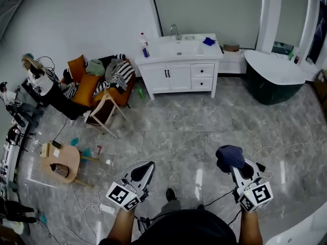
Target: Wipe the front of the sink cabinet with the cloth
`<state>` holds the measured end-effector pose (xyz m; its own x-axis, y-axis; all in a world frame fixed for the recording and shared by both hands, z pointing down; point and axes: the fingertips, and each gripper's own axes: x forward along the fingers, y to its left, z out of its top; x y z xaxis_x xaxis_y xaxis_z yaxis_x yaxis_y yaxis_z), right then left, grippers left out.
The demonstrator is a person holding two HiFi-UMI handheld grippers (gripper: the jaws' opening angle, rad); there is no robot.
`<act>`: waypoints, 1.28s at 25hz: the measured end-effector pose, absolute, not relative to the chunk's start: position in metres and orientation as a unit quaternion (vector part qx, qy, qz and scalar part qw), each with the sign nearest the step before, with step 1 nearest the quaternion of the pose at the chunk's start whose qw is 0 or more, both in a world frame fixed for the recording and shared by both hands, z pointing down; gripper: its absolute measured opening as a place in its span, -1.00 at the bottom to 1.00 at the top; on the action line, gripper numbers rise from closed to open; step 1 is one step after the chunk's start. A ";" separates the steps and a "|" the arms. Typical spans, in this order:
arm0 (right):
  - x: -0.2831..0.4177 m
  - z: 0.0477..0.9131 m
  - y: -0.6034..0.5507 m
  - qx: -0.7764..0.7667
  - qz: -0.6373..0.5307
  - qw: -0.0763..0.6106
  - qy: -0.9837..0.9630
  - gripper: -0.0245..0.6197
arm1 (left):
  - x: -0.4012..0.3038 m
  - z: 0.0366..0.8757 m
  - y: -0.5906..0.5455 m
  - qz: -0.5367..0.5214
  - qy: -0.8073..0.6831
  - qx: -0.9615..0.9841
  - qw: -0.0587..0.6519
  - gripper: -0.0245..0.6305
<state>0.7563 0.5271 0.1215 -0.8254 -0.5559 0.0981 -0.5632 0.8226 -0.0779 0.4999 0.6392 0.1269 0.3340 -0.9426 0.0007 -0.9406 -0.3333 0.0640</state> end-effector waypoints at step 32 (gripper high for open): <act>0.611 0.092 0.334 0.263 0.051 0.052 -0.962 -0.75 | 0.392 0.115 0.452 -0.054 -0.574 0.816 0.042 -0.92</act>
<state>0.6111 0.3342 0.0918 -0.8558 -0.5015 0.1268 -0.5121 0.8560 -0.0706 0.3917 0.4525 0.1154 0.3363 -0.9409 -0.0402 -0.9318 -0.3386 0.1308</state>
